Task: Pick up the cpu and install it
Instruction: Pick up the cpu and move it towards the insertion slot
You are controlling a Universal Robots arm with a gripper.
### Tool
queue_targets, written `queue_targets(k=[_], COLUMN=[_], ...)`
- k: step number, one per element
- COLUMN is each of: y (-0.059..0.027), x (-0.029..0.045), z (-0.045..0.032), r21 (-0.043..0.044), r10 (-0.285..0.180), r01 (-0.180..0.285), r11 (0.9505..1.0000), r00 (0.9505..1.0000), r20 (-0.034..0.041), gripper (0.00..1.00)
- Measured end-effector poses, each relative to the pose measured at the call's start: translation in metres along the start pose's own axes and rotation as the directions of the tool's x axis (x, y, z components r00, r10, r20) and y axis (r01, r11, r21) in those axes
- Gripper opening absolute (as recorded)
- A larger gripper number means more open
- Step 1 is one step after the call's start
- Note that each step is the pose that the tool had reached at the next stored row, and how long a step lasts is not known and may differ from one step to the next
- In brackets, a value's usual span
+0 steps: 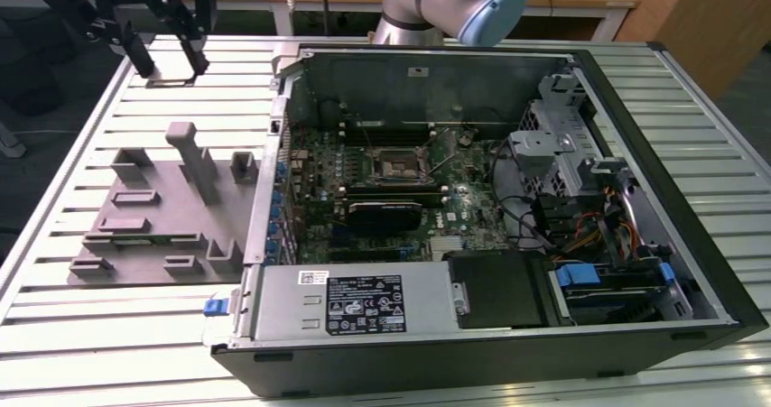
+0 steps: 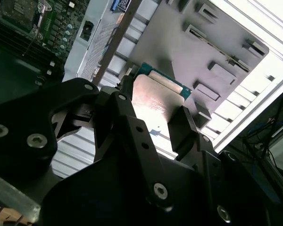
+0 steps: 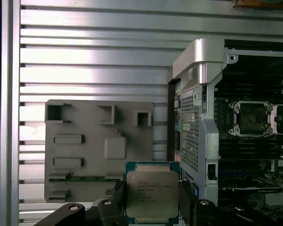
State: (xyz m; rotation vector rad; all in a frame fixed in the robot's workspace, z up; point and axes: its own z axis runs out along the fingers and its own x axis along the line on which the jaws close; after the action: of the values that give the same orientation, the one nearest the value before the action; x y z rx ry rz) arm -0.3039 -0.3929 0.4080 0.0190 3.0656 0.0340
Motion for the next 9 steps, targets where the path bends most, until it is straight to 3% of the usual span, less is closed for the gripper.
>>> queue_targets(k=[9], y=[0.0005], x=[-0.0135], z=[0.001], r21=[0.0], r10=[0.0], r01=[0.0], r11=[1.0], r00=[1.0], r20=[0.0], gripper=[0.54])
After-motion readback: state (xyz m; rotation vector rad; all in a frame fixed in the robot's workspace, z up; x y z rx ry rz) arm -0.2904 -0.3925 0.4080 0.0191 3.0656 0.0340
